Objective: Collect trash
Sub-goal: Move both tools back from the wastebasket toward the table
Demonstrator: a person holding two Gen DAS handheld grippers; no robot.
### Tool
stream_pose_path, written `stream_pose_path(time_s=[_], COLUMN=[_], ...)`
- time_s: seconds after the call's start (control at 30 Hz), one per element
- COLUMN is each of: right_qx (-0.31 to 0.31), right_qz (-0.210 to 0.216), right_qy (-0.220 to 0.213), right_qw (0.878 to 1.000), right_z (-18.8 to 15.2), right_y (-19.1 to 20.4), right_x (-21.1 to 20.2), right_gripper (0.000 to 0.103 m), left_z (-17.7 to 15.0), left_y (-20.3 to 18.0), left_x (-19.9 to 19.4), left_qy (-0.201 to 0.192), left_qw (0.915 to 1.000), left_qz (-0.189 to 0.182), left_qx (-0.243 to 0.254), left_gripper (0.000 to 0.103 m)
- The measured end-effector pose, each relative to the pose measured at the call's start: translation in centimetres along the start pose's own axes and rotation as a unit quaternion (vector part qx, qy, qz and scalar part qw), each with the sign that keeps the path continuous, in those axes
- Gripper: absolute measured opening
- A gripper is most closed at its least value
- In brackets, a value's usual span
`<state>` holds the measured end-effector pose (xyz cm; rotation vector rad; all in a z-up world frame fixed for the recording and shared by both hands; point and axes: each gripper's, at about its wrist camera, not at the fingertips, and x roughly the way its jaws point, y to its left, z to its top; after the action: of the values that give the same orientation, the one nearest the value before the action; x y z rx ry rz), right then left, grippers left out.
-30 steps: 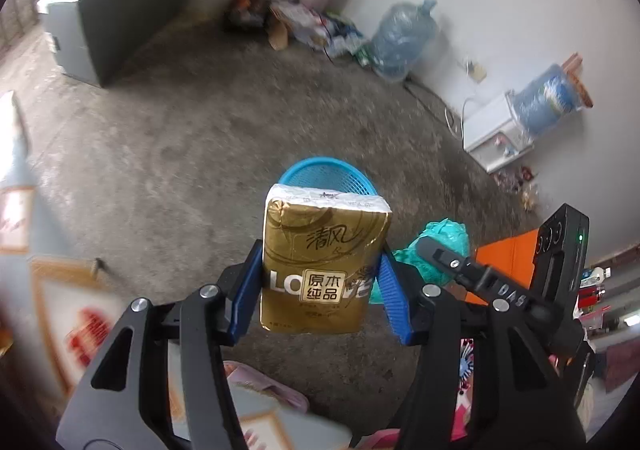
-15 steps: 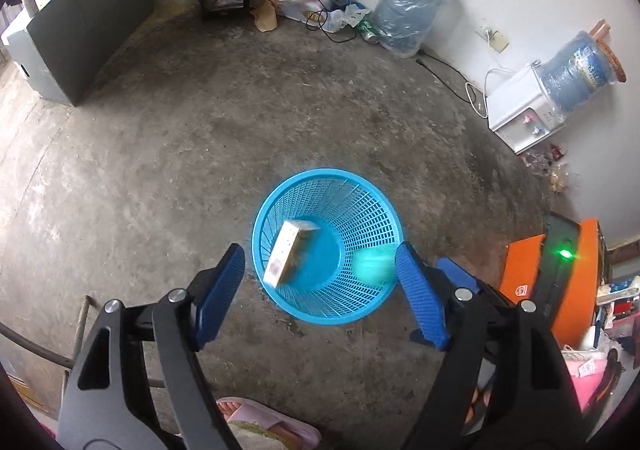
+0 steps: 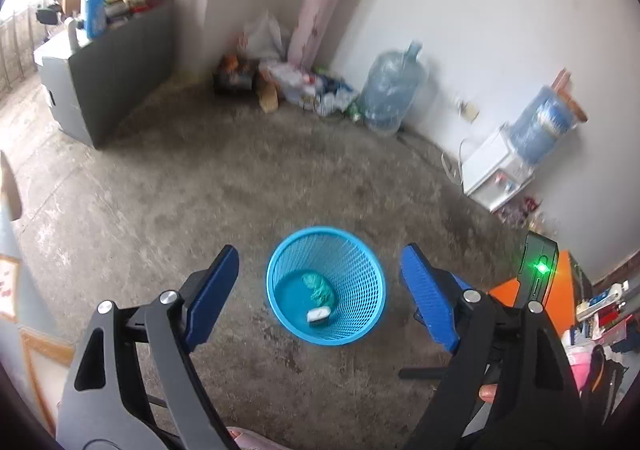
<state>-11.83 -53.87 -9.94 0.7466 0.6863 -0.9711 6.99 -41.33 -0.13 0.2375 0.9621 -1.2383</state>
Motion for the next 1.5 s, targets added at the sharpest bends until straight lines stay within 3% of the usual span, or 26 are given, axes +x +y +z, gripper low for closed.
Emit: stream_pose_path(time_s=[0.1, 0.23, 0.6, 1.1, 1.5], right_qx=[-0.046, -0.101, -0.153, -0.222, -0.229], right_qz=[-0.008, -0.008, 0.024, 0.037, 0.112], right_qy=[-0.047, -0.092, -0.128, -0.17, -0.173], right_qw=[0.998, 0.991, 0.98, 0.959, 0.951], right_z=[0.1, -0.3, -1.4, -3.5, -3.5], right_y=[2.7, 5.7, 10.2, 14.8, 14.9], right_x=[-3.6, -7.8, -15.1, -19.5, -21.4], right_gripper=[0.095, 0.097, 0.097, 0.097, 0.097], left_z=[-0.7, -1.5, -4.8, -6.8, -7.9], left_y=[0.4, 1.3, 4.1, 7.2, 10.7], left_x=[-3.9, -8.6, -18.1, -25.1, -28.4], left_qy=[-0.026, -0.048, -0.097, -0.146, -0.161], left_qw=[0.9996, 0.9988, 0.9942, 0.9821, 0.9728], left_qz=[0.003, 0.01, 0.04, 0.114, 0.157], left_qx=[0.002, -0.01, -0.023, -0.035, -0.055], left_gripper=[0.081, 0.083, 0.086, 0.086, 0.086])
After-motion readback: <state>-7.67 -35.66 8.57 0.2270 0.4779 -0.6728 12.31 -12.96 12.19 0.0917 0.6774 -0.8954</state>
